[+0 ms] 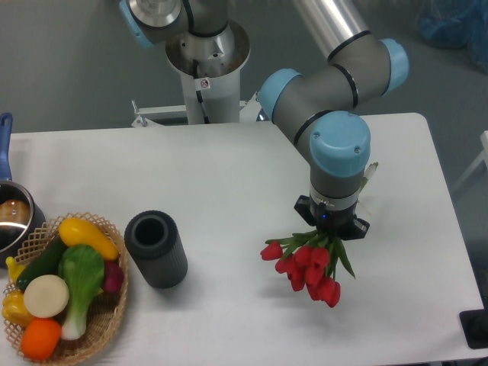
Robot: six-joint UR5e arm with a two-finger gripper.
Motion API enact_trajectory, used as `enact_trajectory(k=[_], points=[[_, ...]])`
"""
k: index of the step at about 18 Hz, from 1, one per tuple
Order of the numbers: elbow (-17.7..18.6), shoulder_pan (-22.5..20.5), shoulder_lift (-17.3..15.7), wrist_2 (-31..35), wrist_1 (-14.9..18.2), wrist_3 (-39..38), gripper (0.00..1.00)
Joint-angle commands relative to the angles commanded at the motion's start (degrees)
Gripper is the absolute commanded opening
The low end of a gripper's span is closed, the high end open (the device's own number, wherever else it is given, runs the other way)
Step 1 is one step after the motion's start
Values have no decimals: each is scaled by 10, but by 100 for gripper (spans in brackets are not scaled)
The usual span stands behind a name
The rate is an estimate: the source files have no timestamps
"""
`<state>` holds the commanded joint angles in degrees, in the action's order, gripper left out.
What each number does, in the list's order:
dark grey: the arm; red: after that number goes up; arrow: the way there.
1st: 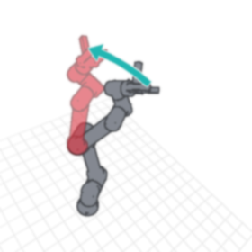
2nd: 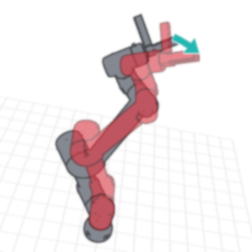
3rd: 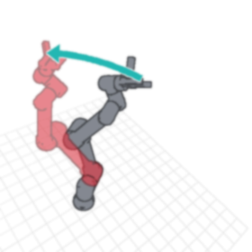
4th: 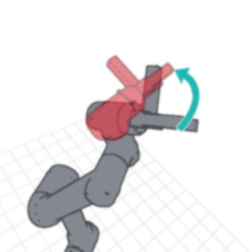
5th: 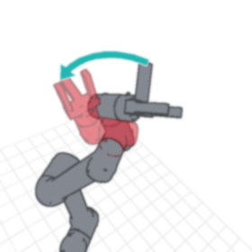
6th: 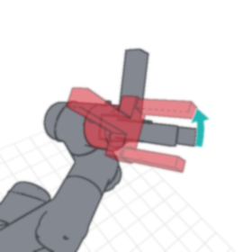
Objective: Insert the flowers into the vase
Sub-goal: 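Lift the held red tulip bunch slightly with the gripper, then carry the tulips toward the dark grey vase, stems first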
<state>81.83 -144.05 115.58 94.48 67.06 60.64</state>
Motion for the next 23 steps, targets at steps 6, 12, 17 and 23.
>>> enact_trajectory(k=[6, 12, 17, 23], points=[[-3, 3, -2, -21, 1, 0, 0], [-4, 2, -23, -110, -7, -8, 0], [-3, -12, -51, -268, -46, -46, 0], [-4, -14, -54, -479, -125, -151, 0]])
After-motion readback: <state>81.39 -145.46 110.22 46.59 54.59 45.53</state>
